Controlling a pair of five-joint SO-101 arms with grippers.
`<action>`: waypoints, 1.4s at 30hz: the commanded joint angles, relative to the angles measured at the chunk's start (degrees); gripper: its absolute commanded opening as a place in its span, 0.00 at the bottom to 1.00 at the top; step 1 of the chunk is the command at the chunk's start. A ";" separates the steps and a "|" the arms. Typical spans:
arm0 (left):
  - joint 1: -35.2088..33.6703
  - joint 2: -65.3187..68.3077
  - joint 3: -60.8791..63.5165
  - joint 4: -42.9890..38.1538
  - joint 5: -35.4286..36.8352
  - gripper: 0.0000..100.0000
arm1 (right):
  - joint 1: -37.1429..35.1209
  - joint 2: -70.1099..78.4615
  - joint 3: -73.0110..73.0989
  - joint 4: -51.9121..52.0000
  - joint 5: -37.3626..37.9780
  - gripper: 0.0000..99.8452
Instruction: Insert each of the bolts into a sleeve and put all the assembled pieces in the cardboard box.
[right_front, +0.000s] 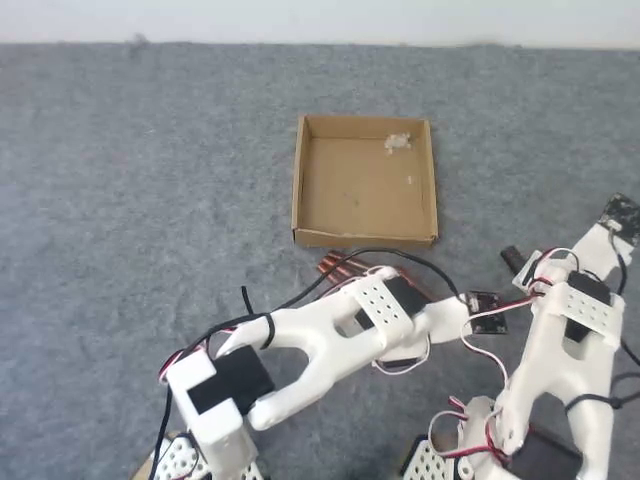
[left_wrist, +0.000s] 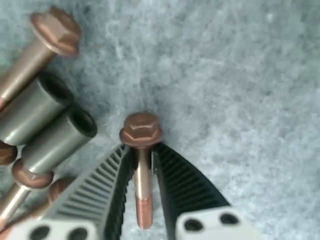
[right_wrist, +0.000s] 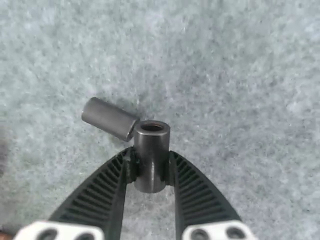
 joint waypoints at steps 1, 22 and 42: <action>-4.04 -0.35 -3.47 -1.32 2.81 0.01 | 0.66 -0.92 -0.79 -1.01 -0.44 0.01; -10.99 -3.16 -9.10 -0.70 11.16 0.01 | 0.66 -0.75 -0.79 -1.10 -0.53 0.01; -32.00 -31.03 7.52 -18.02 24.53 0.01 | -4.09 -1.36 -0.53 -0.48 -0.26 0.01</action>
